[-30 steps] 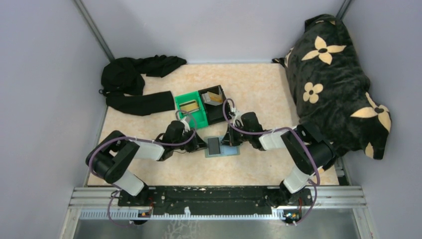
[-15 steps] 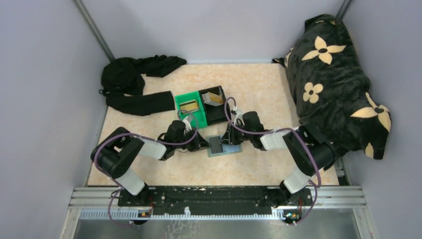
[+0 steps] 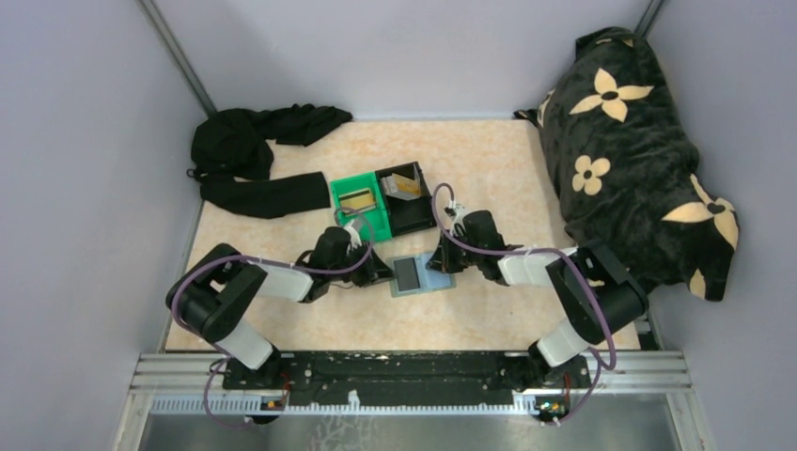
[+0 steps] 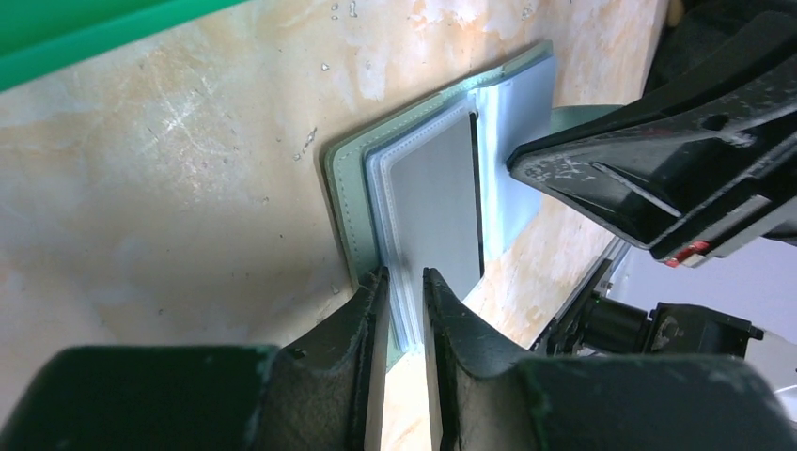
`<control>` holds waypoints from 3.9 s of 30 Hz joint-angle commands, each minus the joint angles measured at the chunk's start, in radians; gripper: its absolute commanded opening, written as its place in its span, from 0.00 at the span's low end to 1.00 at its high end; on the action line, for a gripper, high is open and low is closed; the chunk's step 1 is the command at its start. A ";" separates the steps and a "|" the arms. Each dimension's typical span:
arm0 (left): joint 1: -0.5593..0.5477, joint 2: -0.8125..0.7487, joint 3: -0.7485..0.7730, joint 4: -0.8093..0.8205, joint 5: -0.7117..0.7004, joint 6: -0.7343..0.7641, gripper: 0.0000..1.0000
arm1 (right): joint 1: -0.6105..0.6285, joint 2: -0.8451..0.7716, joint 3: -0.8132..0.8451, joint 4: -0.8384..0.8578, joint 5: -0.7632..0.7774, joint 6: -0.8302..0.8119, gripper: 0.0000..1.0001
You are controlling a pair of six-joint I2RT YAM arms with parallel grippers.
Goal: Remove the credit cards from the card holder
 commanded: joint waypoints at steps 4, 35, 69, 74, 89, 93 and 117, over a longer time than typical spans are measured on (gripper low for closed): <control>-0.004 -0.093 0.049 -0.094 0.018 0.038 0.25 | -0.006 0.041 -0.003 0.055 -0.013 -0.004 0.00; -0.021 0.107 0.090 0.019 0.069 -0.002 0.25 | -0.014 0.012 -0.016 0.059 -0.031 0.004 0.23; -0.021 0.132 0.084 0.028 0.075 -0.003 0.24 | -0.065 0.063 -0.079 0.281 -0.259 0.088 0.27; -0.021 0.140 0.093 0.026 0.079 0.000 0.24 | -0.065 0.062 -0.079 0.264 -0.254 0.075 0.14; -0.021 0.148 0.098 0.014 0.078 0.005 0.24 | -0.107 0.011 -0.095 0.257 -0.261 0.080 0.00; -0.020 0.145 0.095 0.015 0.078 0.005 0.24 | -0.162 0.001 -0.131 0.313 -0.300 0.115 0.00; -0.018 0.172 0.121 0.015 0.092 0.009 0.24 | -0.179 0.257 -0.149 0.639 -0.464 0.266 0.25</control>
